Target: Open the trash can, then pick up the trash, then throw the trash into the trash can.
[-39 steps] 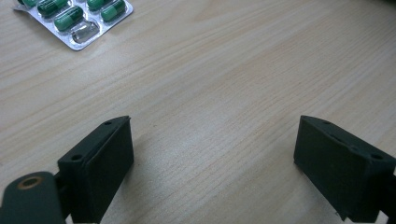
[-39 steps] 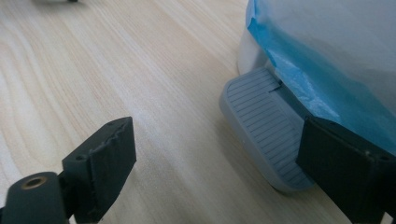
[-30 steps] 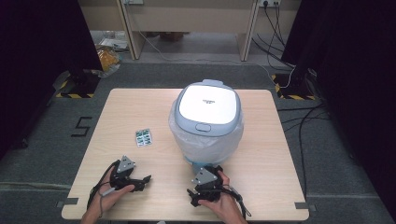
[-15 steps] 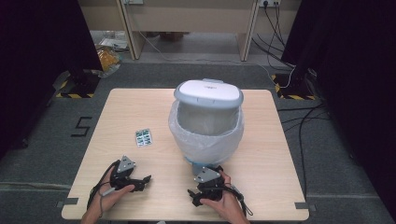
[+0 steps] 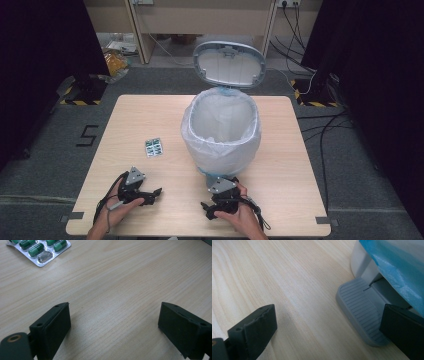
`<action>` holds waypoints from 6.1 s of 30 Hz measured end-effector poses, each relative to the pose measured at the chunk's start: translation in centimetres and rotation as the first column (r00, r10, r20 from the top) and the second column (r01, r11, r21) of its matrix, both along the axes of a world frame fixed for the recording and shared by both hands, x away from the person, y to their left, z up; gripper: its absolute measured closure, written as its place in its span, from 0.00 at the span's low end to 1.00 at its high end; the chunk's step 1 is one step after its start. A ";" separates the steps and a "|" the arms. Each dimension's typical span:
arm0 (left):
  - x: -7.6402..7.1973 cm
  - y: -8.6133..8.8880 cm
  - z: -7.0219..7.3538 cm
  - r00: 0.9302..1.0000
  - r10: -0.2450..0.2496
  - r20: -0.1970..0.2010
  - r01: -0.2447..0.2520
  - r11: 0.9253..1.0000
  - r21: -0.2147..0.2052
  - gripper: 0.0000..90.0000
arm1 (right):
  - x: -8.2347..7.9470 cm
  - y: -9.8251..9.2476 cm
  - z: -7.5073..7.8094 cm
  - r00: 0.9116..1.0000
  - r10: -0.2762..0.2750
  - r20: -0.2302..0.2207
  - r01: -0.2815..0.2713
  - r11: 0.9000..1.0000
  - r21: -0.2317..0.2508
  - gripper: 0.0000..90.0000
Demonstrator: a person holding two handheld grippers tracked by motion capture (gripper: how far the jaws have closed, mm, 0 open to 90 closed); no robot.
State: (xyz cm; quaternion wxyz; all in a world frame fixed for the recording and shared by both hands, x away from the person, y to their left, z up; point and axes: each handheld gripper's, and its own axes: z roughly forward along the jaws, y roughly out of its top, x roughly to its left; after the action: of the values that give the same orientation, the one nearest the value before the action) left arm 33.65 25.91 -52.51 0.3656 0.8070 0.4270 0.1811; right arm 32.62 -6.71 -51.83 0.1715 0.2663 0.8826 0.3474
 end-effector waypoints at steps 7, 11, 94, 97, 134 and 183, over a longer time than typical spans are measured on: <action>0.0 0.0 0.0 1.000 0.000 0.000 0.000 1.000 0.000 0.11 | 0.0 0.0 0.0 1.000 0.000 0.000 0.000 1.000 0.000 0.01; 0.0 0.0 0.0 1.000 0.000 0.000 0.000 1.000 0.000 0.11 | 0.0 0.0 0.0 1.000 0.000 0.000 0.000 1.000 0.000 0.01; 14.9 -0.7 0.8 0.931 0.364 -0.026 -0.365 0.931 -0.009 0.23 | 0.0 -0.3 0.0 1.000 0.029 0.000 -0.029 1.000 0.004 0.01; 14.9 -0.8 0.6 0.935 0.355 -0.017 -0.355 0.935 0.005 0.27 | 0.0 -0.3 0.0 1.000 0.030 0.000 -0.030 1.000 0.004 0.01; 11.2 -0.9 6.7 0.985 0.171 0.028 -0.168 0.983 -0.079 0.38 | 0.1 -0.4 0.0 0.999 0.041 0.000 -0.041 0.999 0.001 0.01; 7.0 -0.7 17.3 0.969 0.100 0.227 -0.050 0.975 -0.216 0.38 | 0.1 -0.5 0.0 0.999 0.048 -0.002 -0.048 0.999 0.000 0.01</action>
State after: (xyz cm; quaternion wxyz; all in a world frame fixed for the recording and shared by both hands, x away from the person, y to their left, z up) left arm 40.66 25.22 -35.22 0.4894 0.7199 0.4275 0.2440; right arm 32.73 -7.17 -51.81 0.1621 0.2454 0.8890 0.3510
